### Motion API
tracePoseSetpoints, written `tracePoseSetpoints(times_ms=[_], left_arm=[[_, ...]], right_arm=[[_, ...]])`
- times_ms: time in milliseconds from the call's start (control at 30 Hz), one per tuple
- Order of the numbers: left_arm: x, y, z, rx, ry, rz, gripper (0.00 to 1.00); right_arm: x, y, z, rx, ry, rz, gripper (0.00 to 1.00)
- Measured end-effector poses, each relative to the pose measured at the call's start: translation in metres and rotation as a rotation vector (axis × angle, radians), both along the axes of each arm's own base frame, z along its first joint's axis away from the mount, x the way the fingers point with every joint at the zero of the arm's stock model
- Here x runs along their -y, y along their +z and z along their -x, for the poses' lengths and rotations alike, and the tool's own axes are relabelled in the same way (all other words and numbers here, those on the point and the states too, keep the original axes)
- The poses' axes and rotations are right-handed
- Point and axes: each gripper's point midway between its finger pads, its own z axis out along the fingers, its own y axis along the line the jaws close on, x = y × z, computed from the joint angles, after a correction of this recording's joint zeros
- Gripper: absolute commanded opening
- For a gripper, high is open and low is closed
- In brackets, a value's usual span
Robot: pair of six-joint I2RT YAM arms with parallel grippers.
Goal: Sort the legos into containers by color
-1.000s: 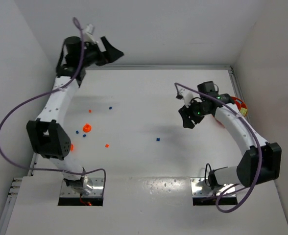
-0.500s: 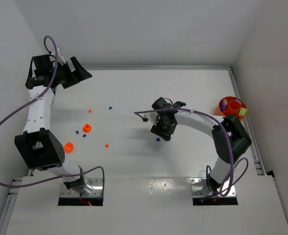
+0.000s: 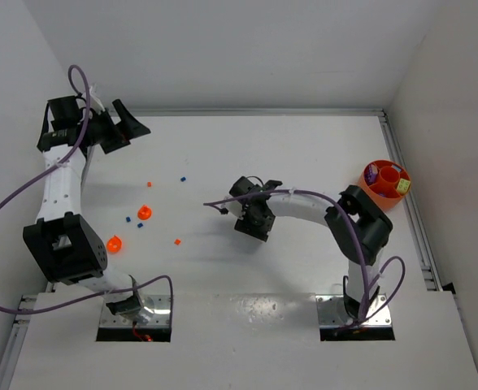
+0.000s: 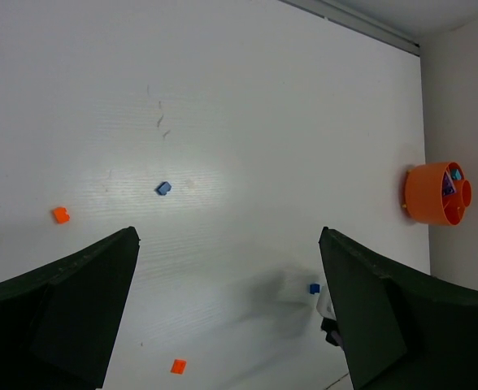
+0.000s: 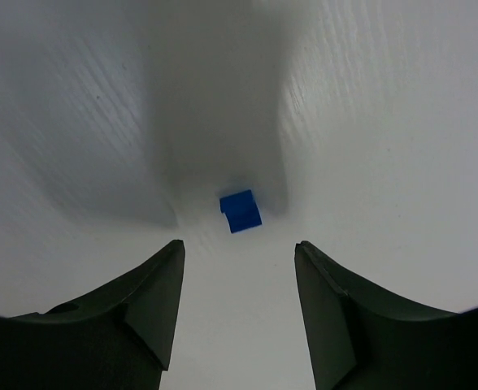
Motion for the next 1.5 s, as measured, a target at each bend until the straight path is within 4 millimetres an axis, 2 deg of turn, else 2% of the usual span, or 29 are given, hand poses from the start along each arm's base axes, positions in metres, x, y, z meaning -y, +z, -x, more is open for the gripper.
tracePoseSetpoints(times_ms=[167,333,467,767,800,933,1067,1233,1367,1500], left_arm=[[-0.001,0.001,0.001,0.000,0.001,0.013,0.99],[-0.003,0.001,0.001,-0.001,0.007,0.017,0.99],[-0.005,0.001,0.001,-0.001,0.007,0.022,0.99],[-0.006,-0.006,-0.002,-0.025,0.009,0.043,0.99],[-0.006,-0.008,-0.002,-0.030,0.008,0.045,0.99],[-0.006,-0.011,-0.004,-0.041,0.011,0.053,0.99],[-0.007,-0.010,-0.005,-0.034,0.013,0.054,0.99],[-0.007,-0.006,-0.008,-0.022,0.019,0.063,0.99],[-0.007,-0.005,-0.009,-0.012,0.019,0.063,0.99],[-0.004,-0.004,-0.011,-0.004,0.015,0.056,0.99]], right_arm=[[-0.005,-0.014,0.000,-0.011,-0.004,0.036,0.54],[-0.009,-0.017,-0.006,-0.001,-0.019,0.043,0.49],[-0.010,-0.019,-0.007,0.000,-0.025,0.045,0.37],[-0.011,-0.021,-0.006,-0.017,-0.027,0.050,0.22],[-0.011,-0.021,-0.006,-0.020,-0.027,0.050,0.16],[-0.012,-0.021,-0.004,-0.030,-0.027,0.046,0.06],[-0.012,-0.020,-0.003,-0.038,-0.033,0.038,0.01],[-0.012,-0.019,0.004,-0.072,-0.033,0.028,0.00],[-0.010,-0.011,0.009,-0.097,-0.041,0.018,0.00],[-0.009,0.018,0.004,-0.047,-0.064,-0.039,0.00]])
